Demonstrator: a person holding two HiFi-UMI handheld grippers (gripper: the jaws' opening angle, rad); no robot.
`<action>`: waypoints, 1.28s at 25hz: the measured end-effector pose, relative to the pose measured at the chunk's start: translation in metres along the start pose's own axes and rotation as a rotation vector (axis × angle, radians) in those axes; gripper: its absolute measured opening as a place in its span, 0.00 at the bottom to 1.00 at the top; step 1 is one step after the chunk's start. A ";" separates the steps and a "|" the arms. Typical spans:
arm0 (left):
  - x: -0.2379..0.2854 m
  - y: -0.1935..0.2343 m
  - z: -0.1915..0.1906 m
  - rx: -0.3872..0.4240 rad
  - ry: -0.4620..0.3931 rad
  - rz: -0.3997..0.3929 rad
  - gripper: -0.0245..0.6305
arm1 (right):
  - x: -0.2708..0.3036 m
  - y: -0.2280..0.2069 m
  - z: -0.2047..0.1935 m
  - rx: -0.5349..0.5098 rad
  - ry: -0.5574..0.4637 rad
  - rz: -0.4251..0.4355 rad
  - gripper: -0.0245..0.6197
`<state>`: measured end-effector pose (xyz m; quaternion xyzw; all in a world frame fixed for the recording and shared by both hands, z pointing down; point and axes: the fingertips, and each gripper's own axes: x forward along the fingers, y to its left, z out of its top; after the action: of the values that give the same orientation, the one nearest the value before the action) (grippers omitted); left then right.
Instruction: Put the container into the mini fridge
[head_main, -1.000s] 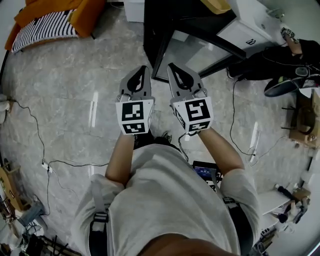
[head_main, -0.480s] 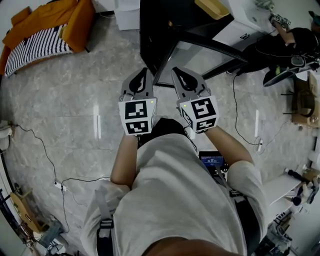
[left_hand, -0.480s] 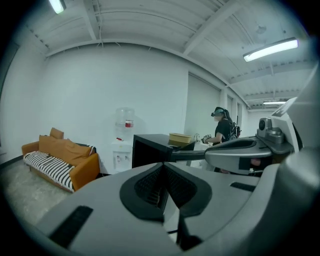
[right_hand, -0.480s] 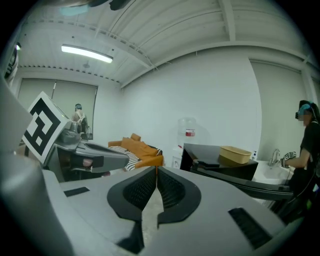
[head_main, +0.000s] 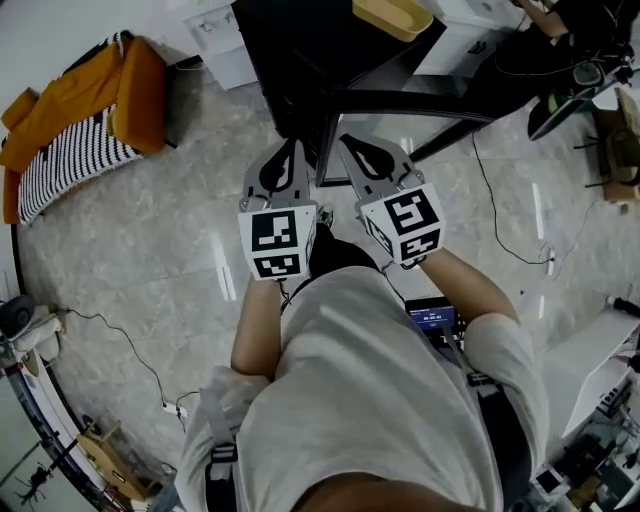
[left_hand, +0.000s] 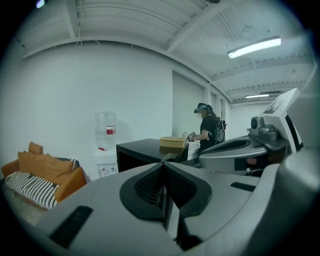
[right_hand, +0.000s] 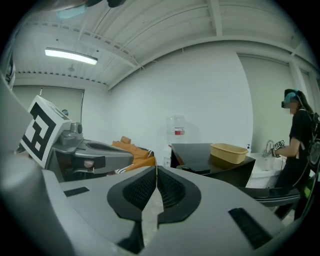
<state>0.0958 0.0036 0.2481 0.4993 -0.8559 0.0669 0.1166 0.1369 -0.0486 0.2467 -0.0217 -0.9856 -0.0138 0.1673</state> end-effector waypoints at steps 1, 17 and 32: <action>0.011 0.003 0.006 0.013 -0.004 -0.011 0.06 | 0.005 -0.009 0.002 0.015 0.001 -0.008 0.10; 0.171 0.002 0.072 0.124 0.000 -0.219 0.06 | 0.054 -0.140 0.029 0.149 0.029 -0.084 0.10; 0.237 -0.011 0.084 0.254 0.081 -0.421 0.06 | 0.053 -0.197 0.026 0.111 0.070 -0.189 0.10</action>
<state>-0.0184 -0.2201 0.2306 0.6741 -0.7125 0.1683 0.0983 0.0688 -0.2420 0.2359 0.0813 -0.9760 0.0242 0.2004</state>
